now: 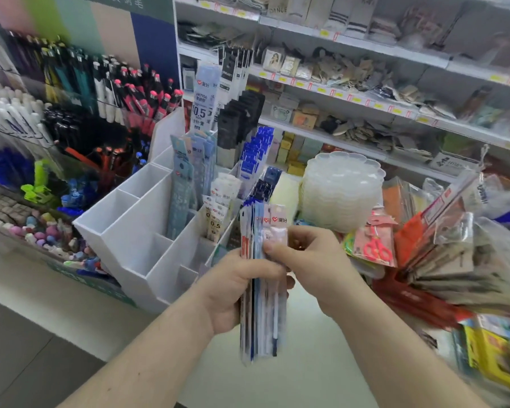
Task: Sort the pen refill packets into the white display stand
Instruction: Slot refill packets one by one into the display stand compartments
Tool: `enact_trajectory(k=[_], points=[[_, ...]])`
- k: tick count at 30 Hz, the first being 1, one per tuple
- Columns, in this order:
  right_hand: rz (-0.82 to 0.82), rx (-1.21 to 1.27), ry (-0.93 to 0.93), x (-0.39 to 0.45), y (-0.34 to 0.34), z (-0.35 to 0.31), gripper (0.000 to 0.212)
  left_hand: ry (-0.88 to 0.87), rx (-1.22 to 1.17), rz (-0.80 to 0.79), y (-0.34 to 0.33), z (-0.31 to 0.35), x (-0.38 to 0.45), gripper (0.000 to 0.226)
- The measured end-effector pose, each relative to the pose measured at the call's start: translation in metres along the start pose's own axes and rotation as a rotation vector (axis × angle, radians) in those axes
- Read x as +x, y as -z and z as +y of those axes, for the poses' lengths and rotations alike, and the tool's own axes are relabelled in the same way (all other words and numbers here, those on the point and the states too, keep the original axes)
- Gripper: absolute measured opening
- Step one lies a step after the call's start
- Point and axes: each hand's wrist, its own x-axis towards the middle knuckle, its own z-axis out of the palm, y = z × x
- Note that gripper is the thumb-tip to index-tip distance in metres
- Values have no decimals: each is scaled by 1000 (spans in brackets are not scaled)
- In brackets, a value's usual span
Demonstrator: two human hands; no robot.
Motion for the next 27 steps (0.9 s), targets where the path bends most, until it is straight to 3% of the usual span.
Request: enact_trajectory(k=[7,11,18,21,27], points=[[45,64,12,-15,23,21,18,48,39,99,-5,-14,8,51],[117,183,-45,-20,31,25,35,60,93,112,-7,-15,3,32],[89,272,-57,-29,34,31,28,73,110,135,-2,-21,-1,27],[59,291,-87,-32,26,33,33,69,62,134,-1,-24,-1,30],[25,398,-157,-35,12,37,22,52,-38,125,0,-26,-3,26]])
